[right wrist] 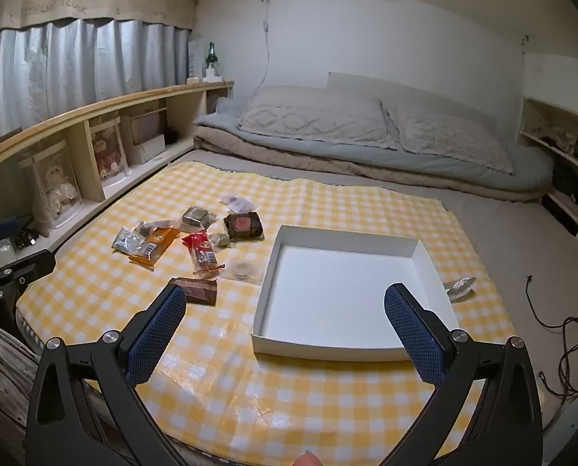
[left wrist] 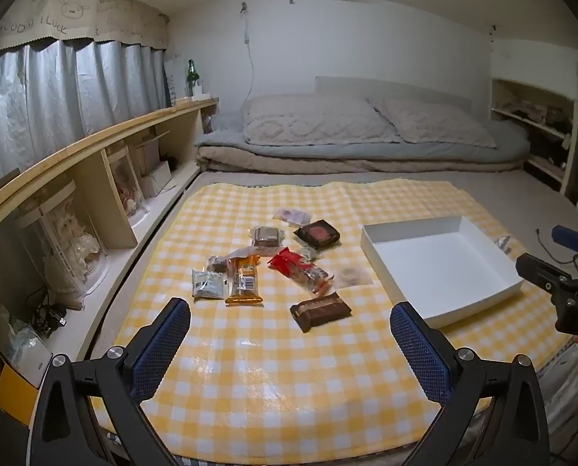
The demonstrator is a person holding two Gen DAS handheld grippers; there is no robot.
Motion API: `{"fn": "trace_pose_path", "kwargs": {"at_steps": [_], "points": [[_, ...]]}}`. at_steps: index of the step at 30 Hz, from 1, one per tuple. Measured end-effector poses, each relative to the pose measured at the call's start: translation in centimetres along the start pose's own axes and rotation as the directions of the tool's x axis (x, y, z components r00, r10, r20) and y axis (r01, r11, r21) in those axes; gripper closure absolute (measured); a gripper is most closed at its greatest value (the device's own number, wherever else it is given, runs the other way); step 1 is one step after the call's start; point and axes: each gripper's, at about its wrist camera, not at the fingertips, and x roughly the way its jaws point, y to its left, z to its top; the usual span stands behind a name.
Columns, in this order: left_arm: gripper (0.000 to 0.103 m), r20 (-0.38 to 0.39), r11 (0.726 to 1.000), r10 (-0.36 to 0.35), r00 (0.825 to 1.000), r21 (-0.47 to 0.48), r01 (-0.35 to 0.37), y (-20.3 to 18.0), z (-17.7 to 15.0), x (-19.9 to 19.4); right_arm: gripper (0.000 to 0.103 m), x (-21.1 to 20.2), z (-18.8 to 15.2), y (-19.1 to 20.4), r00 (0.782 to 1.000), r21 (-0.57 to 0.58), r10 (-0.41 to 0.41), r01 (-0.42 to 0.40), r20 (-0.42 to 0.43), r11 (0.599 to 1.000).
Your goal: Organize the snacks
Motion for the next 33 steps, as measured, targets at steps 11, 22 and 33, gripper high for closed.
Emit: {"fn": "trace_pose_path", "kwargs": {"at_steps": [11, 22, 33], "points": [[0.000, 0.005, 1.000, 0.002, 1.000, 0.002, -0.002, 0.0, 0.0, 0.0, 0.000, -0.2, 0.2, -0.1, 1.000, 0.002, -0.001, 0.001, 0.002, 1.000], [0.000, 0.009, 1.000, 0.004, 1.000, 0.002, -0.004, 0.3, 1.0, -0.9, 0.000, -0.3, 0.2, -0.1, 1.000, -0.002, -0.001, 0.001, 0.008, 1.000], [0.000, 0.014, 1.000, 0.004, 1.000, 0.001, -0.004, 0.3, 0.8, -1.0, 0.000, -0.3, 0.2, 0.0, 1.000, -0.003, -0.001, 0.001, 0.010, 1.000]]}}
